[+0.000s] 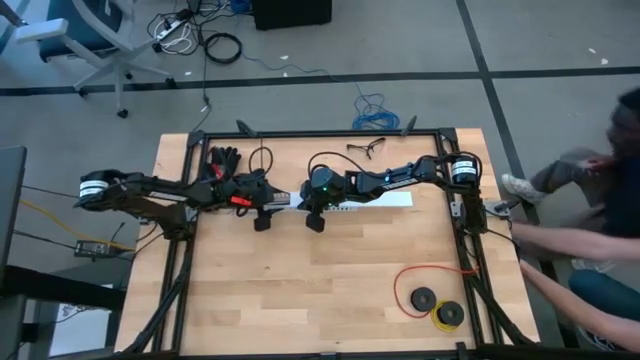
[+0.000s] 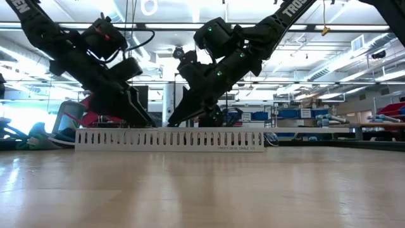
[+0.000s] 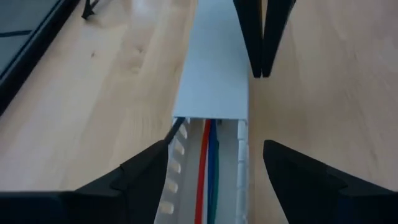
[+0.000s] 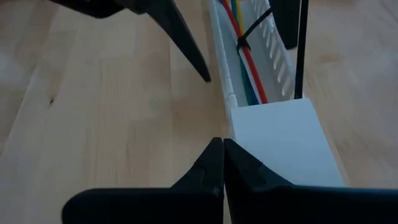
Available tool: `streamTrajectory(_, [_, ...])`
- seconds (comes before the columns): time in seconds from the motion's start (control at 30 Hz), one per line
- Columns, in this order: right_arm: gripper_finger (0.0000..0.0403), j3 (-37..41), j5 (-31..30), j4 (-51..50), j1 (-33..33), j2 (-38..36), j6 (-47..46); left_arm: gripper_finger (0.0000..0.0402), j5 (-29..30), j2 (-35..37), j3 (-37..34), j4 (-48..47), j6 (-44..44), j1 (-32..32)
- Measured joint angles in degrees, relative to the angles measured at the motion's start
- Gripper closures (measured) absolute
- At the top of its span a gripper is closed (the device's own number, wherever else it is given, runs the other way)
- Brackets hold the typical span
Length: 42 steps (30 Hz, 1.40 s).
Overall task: Ziptie cables
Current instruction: Close the white cable duct
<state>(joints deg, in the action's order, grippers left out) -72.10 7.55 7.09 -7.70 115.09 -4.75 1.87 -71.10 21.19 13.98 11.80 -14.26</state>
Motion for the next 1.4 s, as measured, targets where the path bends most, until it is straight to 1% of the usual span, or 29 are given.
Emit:
streamTrajectory(0.1, [0.0403, 0.00, 0.00, -0.02, 0.00, 0.00, 0.00, 0.0128, 0.00, 2.31, -0.02, -4.23, -0.01, 0.00])
streamTrajectory(0.17, [0.0403, 0.00, 0.00, 0.00, 0.00, -0.02, 0.00, 0.0128, 0.17, 3.03, 0.02, -5.12, 0.30, 0.00])
streamTrajectory(0.27, [0.0403, 0.00, 0.00, 0.00, 0.00, -0.02, -0.01, 0.0128, 2.18, 2.98, 0.02, -7.65, 1.34, 0.00])
streamTrajectory(0.33, [0.0403, 0.00, 0.00, 0.00, 0.00, -0.02, -0.02, 0.0128, 2.99, 2.22, 0.02, -7.50, 1.76, 0.00])
streamTrajectory(0.83, [0.0403, 0.00, 0.04, 0.01, 0.07, -0.02, -0.13, 0.0128, 2.95, -2.29, 0.22, -5.12, 2.71, -0.77])
streamTrajectory(1.07, [0.0403, -0.02, 0.68, 0.04, 0.09, -0.04, -0.17, 0.0129, 2.72, -2.48, 0.02, -4.74, 2.36, -1.92])
streamTrajectory(1.17, [0.0403, -0.02, 0.70, 0.07, 0.09, -0.04, -0.20, 0.0137, 2.16, -2.48, 0.02, -4.73, 2.18, -1.95])
streamTrajectory(1.3, [0.0403, -0.02, 0.47, -0.26, 0.07, -0.04, -0.26, 0.0161, 1.60, -2.50, 0.02, -4.66, 1.49, -1.95])
streamTrajectory(1.4, [0.0403, -0.02, -1.55, 0.33, 0.09, -0.35, -0.21, 0.0178, 1.48, -2.50, 0.02, -4.64, 1.43, -1.95])
